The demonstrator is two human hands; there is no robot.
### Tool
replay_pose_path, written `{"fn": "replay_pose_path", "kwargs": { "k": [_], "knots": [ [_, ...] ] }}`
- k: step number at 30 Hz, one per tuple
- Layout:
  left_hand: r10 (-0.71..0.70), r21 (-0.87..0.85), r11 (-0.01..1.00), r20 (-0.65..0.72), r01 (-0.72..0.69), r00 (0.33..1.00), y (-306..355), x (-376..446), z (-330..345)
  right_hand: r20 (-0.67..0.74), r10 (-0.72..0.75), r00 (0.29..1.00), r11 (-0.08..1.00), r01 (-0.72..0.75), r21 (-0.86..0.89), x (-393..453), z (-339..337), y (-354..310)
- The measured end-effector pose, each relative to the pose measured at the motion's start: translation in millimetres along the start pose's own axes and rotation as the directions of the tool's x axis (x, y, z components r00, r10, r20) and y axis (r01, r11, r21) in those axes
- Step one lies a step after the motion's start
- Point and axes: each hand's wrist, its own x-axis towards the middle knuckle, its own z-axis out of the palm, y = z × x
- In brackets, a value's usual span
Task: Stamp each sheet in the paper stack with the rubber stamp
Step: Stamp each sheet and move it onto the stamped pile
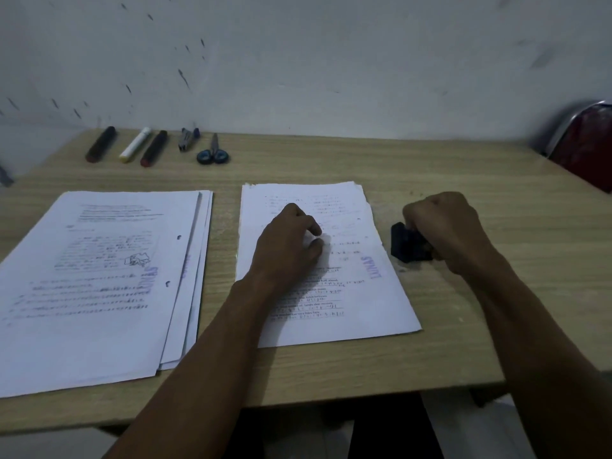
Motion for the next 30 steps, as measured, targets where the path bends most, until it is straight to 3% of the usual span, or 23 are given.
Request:
{"fn": "replay_pose_path", "kwargs": {
  "k": [3, 10, 21, 30],
  "knots": [
    [0.005, -0.009, 1.0, -0.01, -0.005, 1.0, 1.0, -0.2, -0.6, -0.021, -0.005, 1.0, 0.999, 0.006, 0.034, 3.7, -8.4, 9.9],
    [0.018, -0.021, 1.0, -0.058, -0.019, 0.998, 1.7, -1.5, -1.5, -0.249, -0.179, 0.952, 0.984, 0.176, -0.036, 3.9, -19.8, 25.7],
    [0.021, -0.04, 0.999, -0.091, -0.024, 0.996, 0.0, -0.1, -0.1, -0.179, -0.228, 0.957, 0.972, 0.213, -0.096, 6.7, -3.5, 37.4],
    [0.006, -0.048, 0.999, -0.08, -0.01, 0.997, -0.6, 0.1, 0.2, -0.199, -0.238, 0.951, 0.971, 0.228, -0.074, 4.4, 2.1, 39.6]
  ]
}}
